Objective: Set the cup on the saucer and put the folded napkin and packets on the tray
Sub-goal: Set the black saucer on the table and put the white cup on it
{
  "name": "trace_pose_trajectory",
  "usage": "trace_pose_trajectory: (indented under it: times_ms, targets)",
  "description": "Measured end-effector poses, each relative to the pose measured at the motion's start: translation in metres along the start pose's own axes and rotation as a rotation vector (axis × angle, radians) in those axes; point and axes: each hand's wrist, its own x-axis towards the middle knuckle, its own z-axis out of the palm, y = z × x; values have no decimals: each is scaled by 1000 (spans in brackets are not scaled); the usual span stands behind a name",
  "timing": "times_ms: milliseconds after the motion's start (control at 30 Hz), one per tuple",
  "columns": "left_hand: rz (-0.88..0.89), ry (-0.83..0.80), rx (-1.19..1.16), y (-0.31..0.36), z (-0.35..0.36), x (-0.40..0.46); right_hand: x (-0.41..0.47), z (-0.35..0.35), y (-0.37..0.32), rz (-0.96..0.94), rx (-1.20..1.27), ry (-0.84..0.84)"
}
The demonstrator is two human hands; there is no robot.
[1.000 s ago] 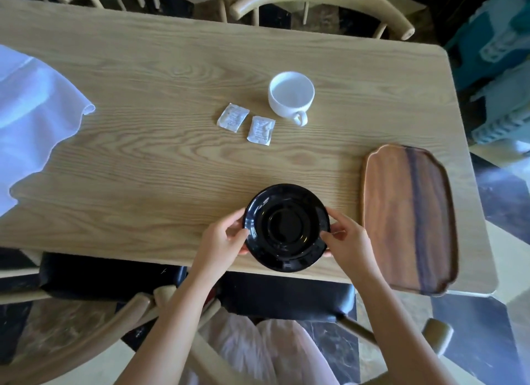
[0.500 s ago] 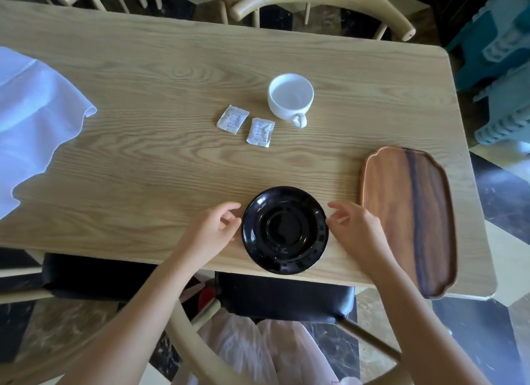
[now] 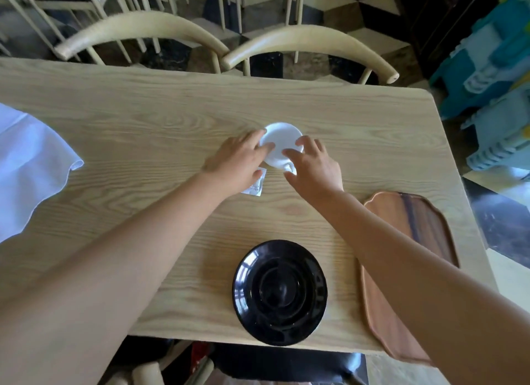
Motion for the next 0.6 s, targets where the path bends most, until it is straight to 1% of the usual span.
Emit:
trace_pose_trajectory:
  times_ms: [100,167,233,300,333,367,400,433,467,533,567,600]
  targets:
    - [-22,-98,32,2,10,9,7,7,7,-64,-27,-7]
    - [-42,-80,2,3,15,8,8,8,14,-105,-3,10]
    - [-4,-8,-37,5,18,3,9,8,24,-127,35,22]
    - [81,122,-85,8,21,-2,10,9,34,-114,73,31]
    - [89,193,-134,9,22,-3,11,9,39,-102,94,40]
    - [60,253,-197,8,23,-2,12,10,43,-87,116,50]
    - [5,274,-270,6,25,0,13,11,46,-70,140,53]
    - [-62,252,-353,4,27,4,15,12,48,-48,174,42]
    - [-136,186,-451,1,30,9,16,14,50,-12,231,15]
    - [-298,6,-631,-3,37,19,20,17,49,102,404,-60]
    - [-353,-56,-697,-4,40,23,21,19,48,145,480,-91]
    - [-375,-80,-756,-5,43,25,22,21,47,160,535,-108]
